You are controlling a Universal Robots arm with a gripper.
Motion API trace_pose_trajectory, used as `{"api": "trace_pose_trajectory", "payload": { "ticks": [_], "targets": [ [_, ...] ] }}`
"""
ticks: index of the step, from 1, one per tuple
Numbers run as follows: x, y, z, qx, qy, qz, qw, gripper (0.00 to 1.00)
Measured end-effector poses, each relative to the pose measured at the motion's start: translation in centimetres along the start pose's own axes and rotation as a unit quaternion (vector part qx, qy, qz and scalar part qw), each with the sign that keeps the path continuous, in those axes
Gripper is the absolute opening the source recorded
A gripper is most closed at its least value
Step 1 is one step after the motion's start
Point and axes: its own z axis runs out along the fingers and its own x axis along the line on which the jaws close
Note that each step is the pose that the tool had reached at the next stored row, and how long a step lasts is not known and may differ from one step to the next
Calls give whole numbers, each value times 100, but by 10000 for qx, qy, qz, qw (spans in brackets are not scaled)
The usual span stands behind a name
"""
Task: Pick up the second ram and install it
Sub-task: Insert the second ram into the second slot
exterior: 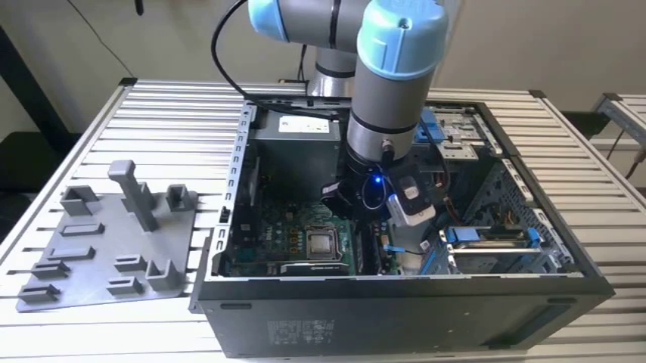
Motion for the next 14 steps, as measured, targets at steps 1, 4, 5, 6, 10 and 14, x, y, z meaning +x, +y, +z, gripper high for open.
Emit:
{"api": "trace_pose_trajectory", "payload": {
  "ticks": [1,4,5,6,10,14],
  "targets": [
    [0,0,0,1,0,0,10000,14],
    [0,0,0,4,0,0,10000,14],
    [0,1,0,4,0,0,10000,14],
    [1,0,0,4,0,0,10000,14],
    [0,1,0,7,0,0,10000,14],
    [0,1,0,9,-1,0,10000,14]
  ]
}}
